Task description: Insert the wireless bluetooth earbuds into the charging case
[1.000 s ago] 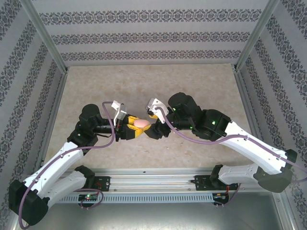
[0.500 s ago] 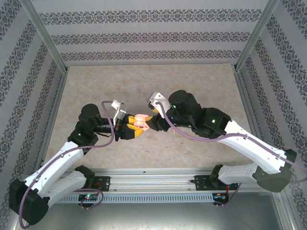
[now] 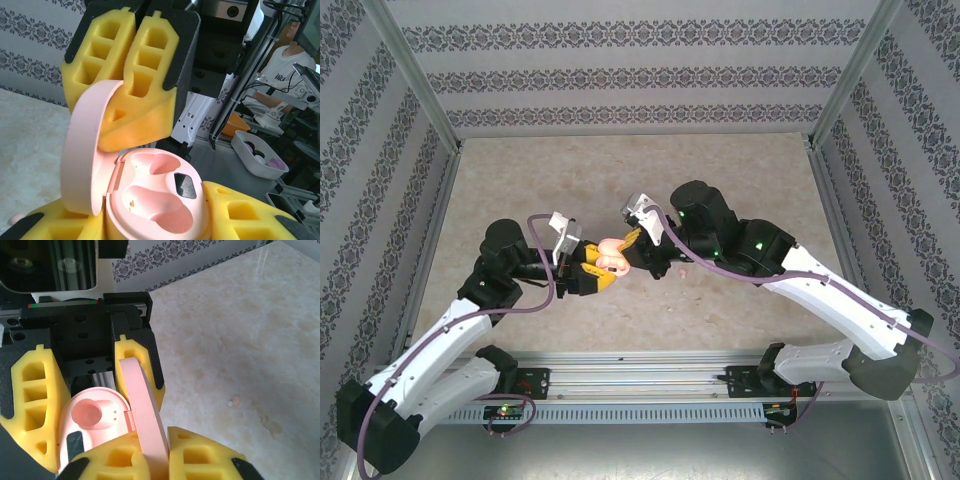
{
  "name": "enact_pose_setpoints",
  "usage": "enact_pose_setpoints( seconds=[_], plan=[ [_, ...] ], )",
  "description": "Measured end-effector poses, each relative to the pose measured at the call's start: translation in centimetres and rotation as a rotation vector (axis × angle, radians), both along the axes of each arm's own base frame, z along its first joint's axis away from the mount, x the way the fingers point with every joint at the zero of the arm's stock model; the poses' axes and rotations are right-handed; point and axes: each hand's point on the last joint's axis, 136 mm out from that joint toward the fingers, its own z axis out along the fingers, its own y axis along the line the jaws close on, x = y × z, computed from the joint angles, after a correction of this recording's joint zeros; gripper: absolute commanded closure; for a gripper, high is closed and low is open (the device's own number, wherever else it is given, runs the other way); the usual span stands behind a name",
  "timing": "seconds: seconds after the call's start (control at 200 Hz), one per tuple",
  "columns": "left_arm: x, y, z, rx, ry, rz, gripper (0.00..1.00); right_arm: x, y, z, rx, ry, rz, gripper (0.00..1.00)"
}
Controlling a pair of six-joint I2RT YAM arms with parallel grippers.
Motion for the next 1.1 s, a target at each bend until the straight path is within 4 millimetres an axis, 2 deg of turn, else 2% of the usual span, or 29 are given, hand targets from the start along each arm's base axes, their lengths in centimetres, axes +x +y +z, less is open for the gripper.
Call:
enact_pose_setpoints(
  seconds=[0.16, 0.35, 0.56, 0.779, 1.099],
  plan=[
    [-0.07, 0.27, -0.20, 0.007, -0.049, 0.025, 0.81, 0.01, 0.37, -0.05, -0.001, 0.003, 0.009, 1.00],
    [-0.29, 0.56, -0.13, 0.011, -0.111, 0.044, 0.56, -0.29, 0.69, 0.16, -0.004, -0.026, 0.023, 1.00],
    [-0.28, 0.80, -0.04, 0.014, -0.169, 0.069, 0.43, -0.35, 0.89, 0.36, -0.006, -0.056, 0.028, 1.00],
    [-0.23, 0.90, 0.02, 0.016, -0.193, 0.081, 0.44, -0.32, 0.85, 0.19, -0.027, -0.086, 0.025, 1.00],
    [-0.14, 0.84, -0.22, 0.021, -0.173, 0.079, 0.60, -0.18, 0.77, 0.08, -0.051, -0.127, 0.014, 1.00]
  ],
)
